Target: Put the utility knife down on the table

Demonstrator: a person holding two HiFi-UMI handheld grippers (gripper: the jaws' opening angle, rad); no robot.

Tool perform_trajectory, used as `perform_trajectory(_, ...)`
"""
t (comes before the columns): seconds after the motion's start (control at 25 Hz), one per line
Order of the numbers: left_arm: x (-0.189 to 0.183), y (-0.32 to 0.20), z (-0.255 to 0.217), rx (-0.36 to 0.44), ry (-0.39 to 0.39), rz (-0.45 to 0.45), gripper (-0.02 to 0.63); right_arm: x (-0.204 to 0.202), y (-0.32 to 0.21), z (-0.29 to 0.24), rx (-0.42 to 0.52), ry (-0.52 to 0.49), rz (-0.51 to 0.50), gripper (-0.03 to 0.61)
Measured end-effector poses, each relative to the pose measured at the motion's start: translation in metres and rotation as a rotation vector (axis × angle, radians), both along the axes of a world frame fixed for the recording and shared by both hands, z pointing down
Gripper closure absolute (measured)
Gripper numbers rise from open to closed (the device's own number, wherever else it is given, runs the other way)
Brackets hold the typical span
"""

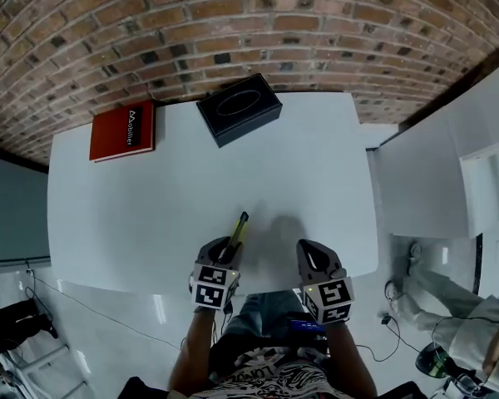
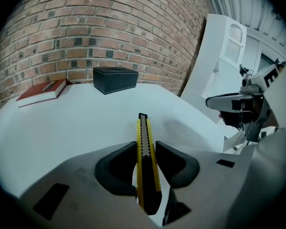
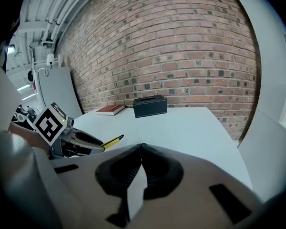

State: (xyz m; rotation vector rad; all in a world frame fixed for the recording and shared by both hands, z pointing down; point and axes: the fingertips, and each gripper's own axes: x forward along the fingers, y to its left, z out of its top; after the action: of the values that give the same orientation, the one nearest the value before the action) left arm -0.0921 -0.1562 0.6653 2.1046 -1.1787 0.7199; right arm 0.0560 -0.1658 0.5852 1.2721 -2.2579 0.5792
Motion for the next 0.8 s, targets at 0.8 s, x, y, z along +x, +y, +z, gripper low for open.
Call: perform_trajectory(0.8, 0.01, -0.012, 0.025, -0.052, -0.018, 0.005, 0.486, 0.018, -0.012, 0.017, -0.045, 0.002, 0.014, 0.578)
